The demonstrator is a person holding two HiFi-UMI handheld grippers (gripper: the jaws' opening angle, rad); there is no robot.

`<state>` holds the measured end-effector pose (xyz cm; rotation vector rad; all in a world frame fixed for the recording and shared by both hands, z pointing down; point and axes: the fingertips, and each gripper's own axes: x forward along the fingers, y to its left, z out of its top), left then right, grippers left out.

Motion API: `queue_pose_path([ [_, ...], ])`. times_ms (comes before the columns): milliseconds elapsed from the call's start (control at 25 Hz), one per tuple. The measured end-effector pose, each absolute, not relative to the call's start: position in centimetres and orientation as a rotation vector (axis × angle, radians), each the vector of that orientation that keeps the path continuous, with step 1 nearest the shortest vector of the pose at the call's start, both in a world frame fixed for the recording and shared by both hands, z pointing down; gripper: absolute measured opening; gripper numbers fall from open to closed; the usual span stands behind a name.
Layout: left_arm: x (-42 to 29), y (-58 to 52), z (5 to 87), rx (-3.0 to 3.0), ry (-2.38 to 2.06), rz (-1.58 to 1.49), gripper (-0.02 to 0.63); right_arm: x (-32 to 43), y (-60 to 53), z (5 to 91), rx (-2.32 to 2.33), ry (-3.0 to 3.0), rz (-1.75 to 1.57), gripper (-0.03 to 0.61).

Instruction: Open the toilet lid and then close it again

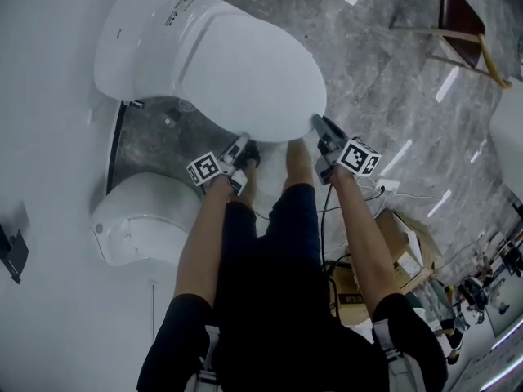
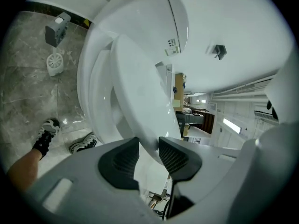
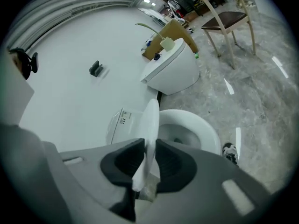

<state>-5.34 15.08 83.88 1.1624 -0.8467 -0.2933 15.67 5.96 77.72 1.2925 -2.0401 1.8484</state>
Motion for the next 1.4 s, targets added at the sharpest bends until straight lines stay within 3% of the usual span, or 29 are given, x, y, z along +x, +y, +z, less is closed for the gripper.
queue_pose_path([
  [600,-8.2,14.0,79.2,1.219,-0.945,-0.164,0.164,11.3,3.9,70.7,1.179,-2.105,1.885,0.060],
  [1000,-8.6,12.5,73.2,1.631,-1.076,0.347,0.163,9.2,3.1,68.0,1.033,-2.078,1.826,0.064],
  [1400,-4.5,10.9,68.7,1.987,-1.105,0.769,0.156,6.9,1.9,64.9,0.775,-2.056,1.827,0.064],
])
